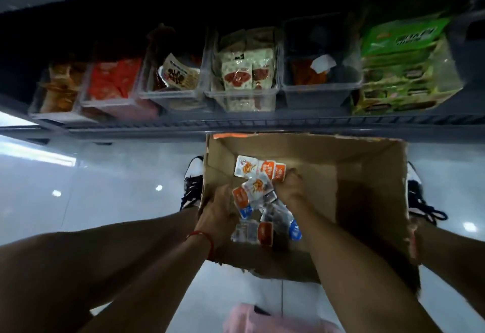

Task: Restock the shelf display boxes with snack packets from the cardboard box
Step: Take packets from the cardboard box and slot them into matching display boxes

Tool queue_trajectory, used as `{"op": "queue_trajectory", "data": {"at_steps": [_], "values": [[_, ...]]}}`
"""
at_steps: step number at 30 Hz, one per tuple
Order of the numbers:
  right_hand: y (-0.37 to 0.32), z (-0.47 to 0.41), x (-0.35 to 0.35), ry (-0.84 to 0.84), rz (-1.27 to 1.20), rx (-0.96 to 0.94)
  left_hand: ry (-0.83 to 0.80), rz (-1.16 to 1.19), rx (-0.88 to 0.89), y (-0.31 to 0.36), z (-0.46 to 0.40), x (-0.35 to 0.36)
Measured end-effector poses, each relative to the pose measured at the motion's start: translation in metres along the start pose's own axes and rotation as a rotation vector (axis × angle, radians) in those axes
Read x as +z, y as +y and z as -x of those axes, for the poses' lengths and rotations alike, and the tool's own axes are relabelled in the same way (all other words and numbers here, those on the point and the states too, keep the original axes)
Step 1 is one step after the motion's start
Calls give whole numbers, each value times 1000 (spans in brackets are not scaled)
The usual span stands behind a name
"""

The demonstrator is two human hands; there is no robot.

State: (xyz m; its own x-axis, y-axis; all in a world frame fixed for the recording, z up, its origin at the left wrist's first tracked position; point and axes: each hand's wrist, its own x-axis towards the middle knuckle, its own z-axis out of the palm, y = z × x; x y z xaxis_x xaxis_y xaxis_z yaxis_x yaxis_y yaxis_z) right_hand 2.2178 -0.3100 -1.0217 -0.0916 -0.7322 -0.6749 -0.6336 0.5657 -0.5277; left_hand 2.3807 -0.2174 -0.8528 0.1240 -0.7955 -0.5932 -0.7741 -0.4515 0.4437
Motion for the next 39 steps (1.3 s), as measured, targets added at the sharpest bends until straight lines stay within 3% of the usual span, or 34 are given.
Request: {"op": "queue_trajectory", "data": {"at_steps": [6,9,14,18,21,23,27,32,39], "values": [[-32,-17,17,135,-202,109,59,163,-76,4,4,5],[-40,-23,22,10,-237,123,75,151,-98,5,5,7],[-36,-14,5,-6,-377,39,54,173,-118,5,-1,7],[-25,13,-41,-27,-468,-42,51,231,-84,18,-3,6],[-27,54,-90,-150,-542,-87,95,302,-102,35,-3,1],[-29,79,-121,-236,-587,-143,86,403,-122,46,2,-5],[-39,129,-169,-300,-635,-272,-1,822,-37,72,18,-22],[-52,184,-198,-193,-707,-369,58,924,176,97,43,-55],[-39,220,-222,2,-883,-368,236,1240,100,95,52,-90]]}}
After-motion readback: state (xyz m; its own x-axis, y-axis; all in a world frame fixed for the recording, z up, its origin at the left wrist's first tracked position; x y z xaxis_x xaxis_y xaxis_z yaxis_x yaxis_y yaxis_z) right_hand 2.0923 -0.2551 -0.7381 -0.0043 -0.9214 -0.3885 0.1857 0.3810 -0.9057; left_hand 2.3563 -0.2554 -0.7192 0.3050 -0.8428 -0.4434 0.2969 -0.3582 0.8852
